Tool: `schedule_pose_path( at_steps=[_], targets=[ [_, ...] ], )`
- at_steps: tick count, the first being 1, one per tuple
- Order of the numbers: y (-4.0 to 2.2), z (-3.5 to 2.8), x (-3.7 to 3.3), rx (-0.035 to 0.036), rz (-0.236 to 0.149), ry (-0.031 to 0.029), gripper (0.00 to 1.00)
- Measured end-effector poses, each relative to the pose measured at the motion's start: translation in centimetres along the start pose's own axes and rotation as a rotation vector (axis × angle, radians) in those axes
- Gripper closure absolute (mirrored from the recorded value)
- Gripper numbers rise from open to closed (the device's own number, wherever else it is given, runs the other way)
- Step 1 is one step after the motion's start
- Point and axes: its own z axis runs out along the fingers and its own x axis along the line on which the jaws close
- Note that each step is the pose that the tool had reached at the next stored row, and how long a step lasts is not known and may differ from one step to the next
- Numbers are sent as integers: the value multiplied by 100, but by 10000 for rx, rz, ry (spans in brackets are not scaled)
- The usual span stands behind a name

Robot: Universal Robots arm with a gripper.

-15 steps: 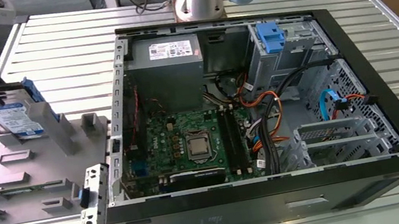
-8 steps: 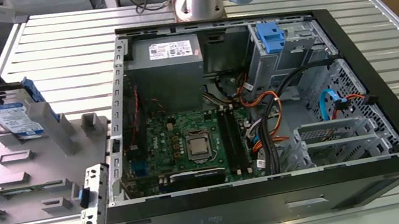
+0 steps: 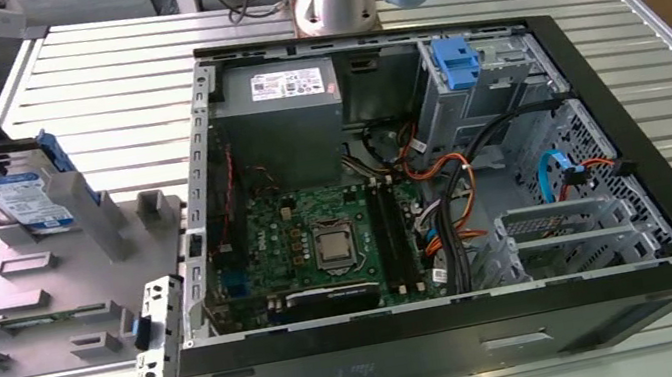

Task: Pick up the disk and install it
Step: 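Pick up the disk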

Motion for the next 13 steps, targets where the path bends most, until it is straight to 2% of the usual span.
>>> schedule_pose_path(
  at_steps=[13],
  targets=[
    [0,1,-2,0,0,1,60]
  ],
)
